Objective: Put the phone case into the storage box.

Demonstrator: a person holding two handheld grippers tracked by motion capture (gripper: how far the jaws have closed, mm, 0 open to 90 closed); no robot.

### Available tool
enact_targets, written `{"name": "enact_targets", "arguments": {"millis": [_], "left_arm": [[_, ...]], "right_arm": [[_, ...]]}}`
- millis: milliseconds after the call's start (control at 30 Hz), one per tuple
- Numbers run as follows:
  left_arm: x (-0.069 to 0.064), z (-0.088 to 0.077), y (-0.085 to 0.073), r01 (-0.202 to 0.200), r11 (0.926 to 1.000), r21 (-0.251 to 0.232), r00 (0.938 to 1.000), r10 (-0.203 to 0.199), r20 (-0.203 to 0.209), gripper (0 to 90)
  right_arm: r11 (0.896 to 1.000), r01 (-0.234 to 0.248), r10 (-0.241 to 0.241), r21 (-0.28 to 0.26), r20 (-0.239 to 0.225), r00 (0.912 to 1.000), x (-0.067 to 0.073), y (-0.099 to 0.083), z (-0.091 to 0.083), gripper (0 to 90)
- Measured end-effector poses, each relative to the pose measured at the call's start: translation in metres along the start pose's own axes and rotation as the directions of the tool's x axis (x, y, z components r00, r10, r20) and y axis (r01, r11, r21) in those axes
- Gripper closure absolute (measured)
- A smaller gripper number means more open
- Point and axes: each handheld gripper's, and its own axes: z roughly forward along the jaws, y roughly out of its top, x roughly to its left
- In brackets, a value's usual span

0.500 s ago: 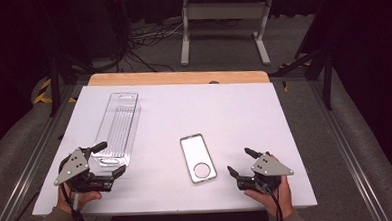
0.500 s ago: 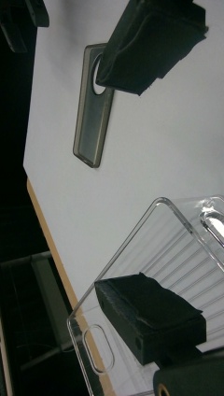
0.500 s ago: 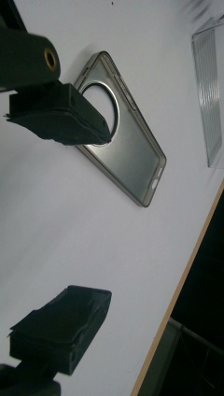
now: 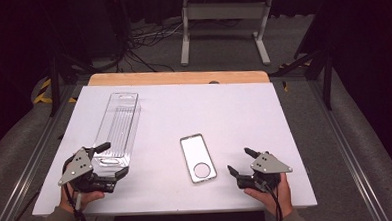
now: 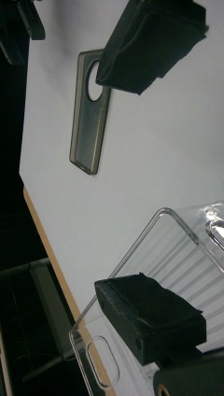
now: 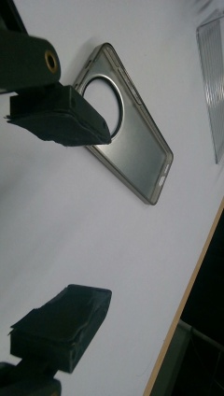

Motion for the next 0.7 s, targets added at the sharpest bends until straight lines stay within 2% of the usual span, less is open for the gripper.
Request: {"name": "enact_targets", "arguments": {"millis": [233, 400, 467, 600, 633, 700], "left_arm": [[-0.003, -0.001, 0.001, -0.03, 0.9995, 0.0, 0.9995, 0.03, 0.008, 5.2], [-0.002, 0.0, 0.0, -0.021, 0.9997, 0.008, 0.9996, 0.021, 0.019, 5.2], [-0.003, 0.0, 0.0, -0.024, 0.9996, 0.014, 0.9994, 0.024, 0.025, 5.2], [-0.004, 0.001, 0.001, -0.026, 0.9995, 0.02, 0.9992, 0.025, 0.031, 5.4], [-0.004, 0.001, 0.001, -0.026, 0.9995, 0.02, 0.9992, 0.025, 0.031, 5.4], [-0.004, 0.001, 0.001, -0.03, 0.9994, 0.018, 0.9991, 0.03, 0.03, 5.4]], "right_arm": [[1.0, -0.017, 0.017, 0.01, 0.009, 0.9998, -0.001, 0.011, 0.003, 23.2], [1.0, -0.026, 0.026, 0.011, -0.018, 0.9995, -0.003, 0.018, 0.008, 28.8], [1.0, -0.019, 0.02, 0.009, -0.035, 0.9992, -0.004, 0.024, 0.01, 36.8], [1.0, 0.003, -0.003, 0.001, -0.111, 0.9938, -0.003, 0.038, 0.019, 54.1], [1.0, 0.003, -0.003, 0.001, -0.111, 0.9938, -0.003, 0.038, 0.019, 54.1], [1.0, 0.014, -0.014, 0.002, -0.153, 0.9881, -0.003, 0.045, 0.028, 64.0]]}}
